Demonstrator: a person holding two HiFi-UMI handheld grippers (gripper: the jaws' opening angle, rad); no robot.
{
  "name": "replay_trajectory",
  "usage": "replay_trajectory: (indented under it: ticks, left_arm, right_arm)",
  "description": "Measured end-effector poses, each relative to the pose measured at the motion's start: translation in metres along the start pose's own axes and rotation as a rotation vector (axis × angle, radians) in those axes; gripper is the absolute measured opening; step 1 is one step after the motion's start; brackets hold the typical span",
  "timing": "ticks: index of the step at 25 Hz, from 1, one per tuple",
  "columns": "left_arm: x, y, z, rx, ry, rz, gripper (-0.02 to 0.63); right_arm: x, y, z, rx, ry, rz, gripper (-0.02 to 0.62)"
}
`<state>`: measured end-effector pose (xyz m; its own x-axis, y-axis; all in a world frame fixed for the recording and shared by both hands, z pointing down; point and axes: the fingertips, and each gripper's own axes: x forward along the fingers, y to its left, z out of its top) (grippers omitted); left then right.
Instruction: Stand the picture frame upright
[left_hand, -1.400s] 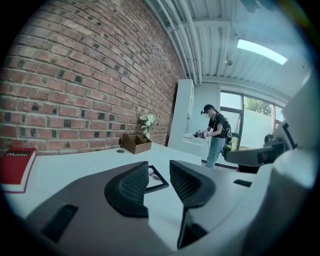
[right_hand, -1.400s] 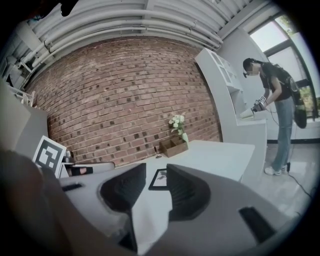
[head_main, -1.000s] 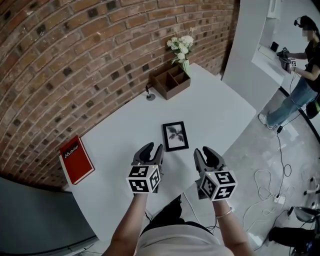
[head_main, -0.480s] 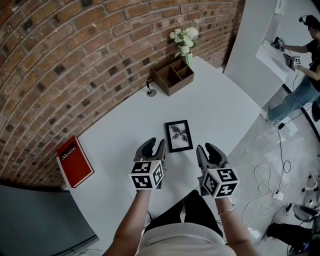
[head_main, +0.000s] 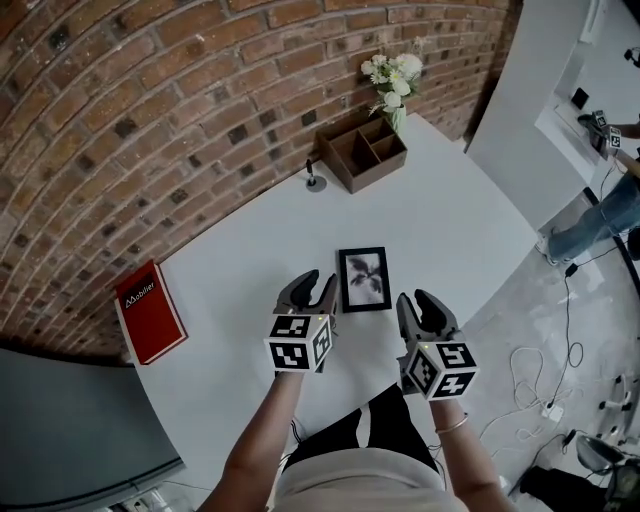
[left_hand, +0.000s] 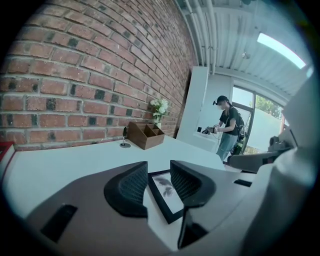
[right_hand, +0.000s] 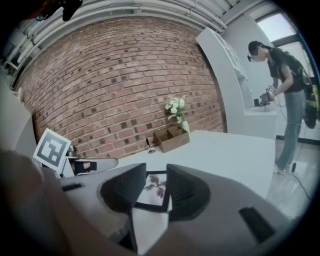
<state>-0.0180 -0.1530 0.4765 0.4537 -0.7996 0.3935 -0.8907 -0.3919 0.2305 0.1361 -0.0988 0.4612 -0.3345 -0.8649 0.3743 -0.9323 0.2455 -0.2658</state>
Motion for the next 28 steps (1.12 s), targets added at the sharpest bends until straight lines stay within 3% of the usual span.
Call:
replay_trajectory:
  ticks: [10, 28]
  left_arm:
    - [0.039, -0.001, 0.002, 0.021, 0.047, 0.056, 0.133]
    - [0.102, 0.019, -0.063, -0.033, 0.296, 0.120, 0.115]
  right_arm:
    - [0.020, -0.014, 0.000, -0.003, 0.050, 0.078, 0.112]
    - [0.043, -0.041, -0.005, 0.016, 0.105, 0.103, 0.112]
